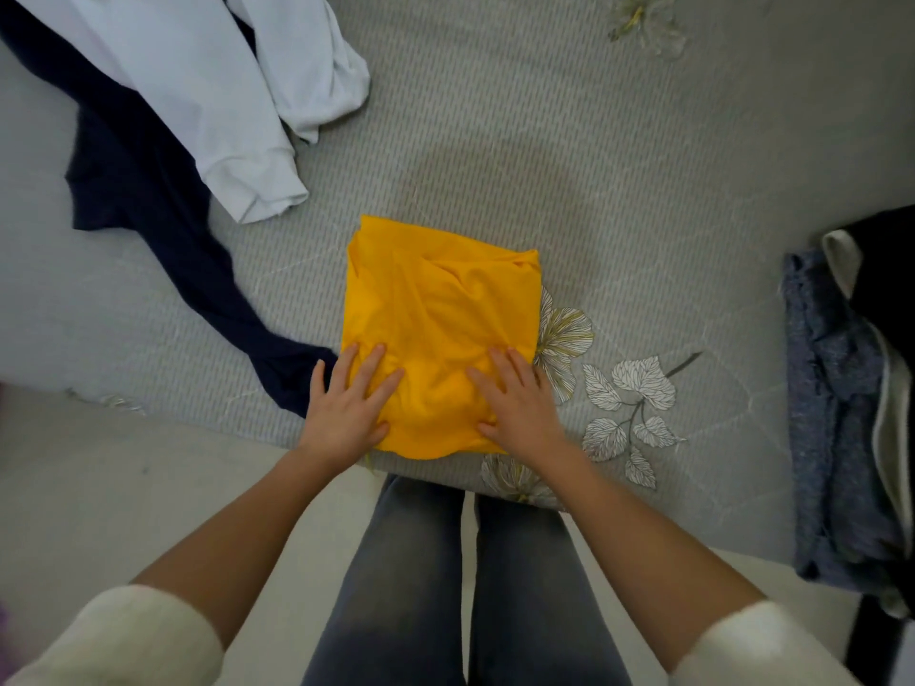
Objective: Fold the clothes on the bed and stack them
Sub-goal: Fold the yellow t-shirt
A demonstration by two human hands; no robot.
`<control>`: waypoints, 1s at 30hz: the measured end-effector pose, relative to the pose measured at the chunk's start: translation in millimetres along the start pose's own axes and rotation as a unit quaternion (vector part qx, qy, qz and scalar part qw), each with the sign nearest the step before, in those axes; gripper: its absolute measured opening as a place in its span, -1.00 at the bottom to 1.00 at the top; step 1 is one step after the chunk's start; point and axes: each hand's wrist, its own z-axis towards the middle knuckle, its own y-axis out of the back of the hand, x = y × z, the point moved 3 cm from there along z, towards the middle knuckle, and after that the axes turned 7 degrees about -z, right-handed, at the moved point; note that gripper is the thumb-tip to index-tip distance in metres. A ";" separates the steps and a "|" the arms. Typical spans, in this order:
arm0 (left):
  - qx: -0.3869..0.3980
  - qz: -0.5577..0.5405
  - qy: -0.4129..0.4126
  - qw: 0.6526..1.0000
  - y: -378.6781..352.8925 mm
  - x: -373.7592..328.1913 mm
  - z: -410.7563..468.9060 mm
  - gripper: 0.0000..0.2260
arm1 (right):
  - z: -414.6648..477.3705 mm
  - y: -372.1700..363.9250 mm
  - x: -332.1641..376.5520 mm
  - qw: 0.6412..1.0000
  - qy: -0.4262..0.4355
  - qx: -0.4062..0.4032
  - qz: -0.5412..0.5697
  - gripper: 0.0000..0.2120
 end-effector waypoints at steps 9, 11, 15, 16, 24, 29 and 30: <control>-0.070 -0.108 -0.024 0.991 19.0 14.0 29.0 -0.68 | 13.7 23.7 -16.2 0.984 0.017 -0.110 0.138 -0.67; -0.080 -0.133 -0.038 0.987 41.9 8.7 40.1 -0.68 | 6.8 41.8 -23.8 0.976 -0.005 -0.140 0.169 -0.72; -0.142 -0.112 -0.082 0.980 108.5 -16.0 64.4 -0.74 | -23.1 94.8 -49.6 0.952 -0.074 -0.209 0.210 -0.63; -0.151 -0.121 -0.098 0.976 127.0 -25.4 72.0 -0.75 | -31.4 108.9 -57.9 0.947 -0.091 -0.218 0.220 -0.63; -0.143 -0.126 -0.214 0.958 240.0 -124.3 167.5 -0.70 | -98.0 214.8 -152.9 0.915 -0.217 -0.226 0.255 -0.46; -0.103 -0.063 -0.262 0.957 292.6 -213.1 238.2 -0.69 | -136.6 248.5 -237.0 0.894 -0.243 -0.298 0.228 -0.44; -0.098 -0.075 -0.263 0.957 301.2 -231.6 250.7 -0.68 | -143.2 253.4 -255.3 0.886 -0.245 -0.313 0.239 -0.40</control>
